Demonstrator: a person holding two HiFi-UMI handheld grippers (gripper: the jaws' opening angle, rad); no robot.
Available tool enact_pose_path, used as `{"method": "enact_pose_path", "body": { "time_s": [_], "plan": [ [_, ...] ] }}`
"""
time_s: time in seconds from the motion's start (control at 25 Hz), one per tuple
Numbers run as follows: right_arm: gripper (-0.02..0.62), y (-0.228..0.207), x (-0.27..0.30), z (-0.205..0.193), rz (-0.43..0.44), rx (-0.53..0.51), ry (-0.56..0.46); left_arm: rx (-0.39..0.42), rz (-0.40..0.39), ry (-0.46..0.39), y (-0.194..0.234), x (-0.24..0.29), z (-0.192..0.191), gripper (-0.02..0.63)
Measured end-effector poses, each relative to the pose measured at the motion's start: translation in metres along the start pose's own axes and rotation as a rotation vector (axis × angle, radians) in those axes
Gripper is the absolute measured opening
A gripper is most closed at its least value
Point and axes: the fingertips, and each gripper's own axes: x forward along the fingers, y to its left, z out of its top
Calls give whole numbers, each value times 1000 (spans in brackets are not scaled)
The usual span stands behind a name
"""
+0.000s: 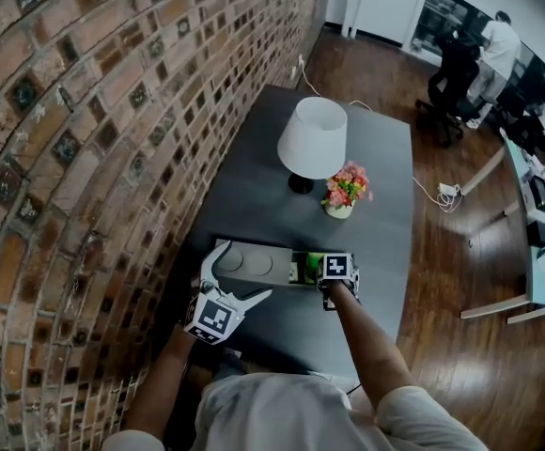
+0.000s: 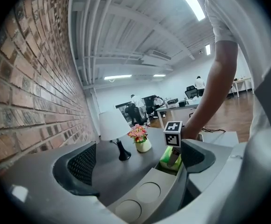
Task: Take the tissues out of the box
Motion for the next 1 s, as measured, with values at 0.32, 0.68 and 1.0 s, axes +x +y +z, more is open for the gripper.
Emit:
{"method": "enact_pose_path", "body": {
  "time_s": [0.32, 0.68, 1.0],
  "plan": [
    [615, 13, 2, -1, 83, 35, -48, -21, 8, 26, -3, -6, -14, 566],
    [516, 5, -12, 0, 91, 27, -41, -28, 7, 6, -13, -10, -9, 566],
    [508, -6, -48, 15, 190, 96, -220, -122, 21, -53, -6, -15, -1, 565]
  ]
}}
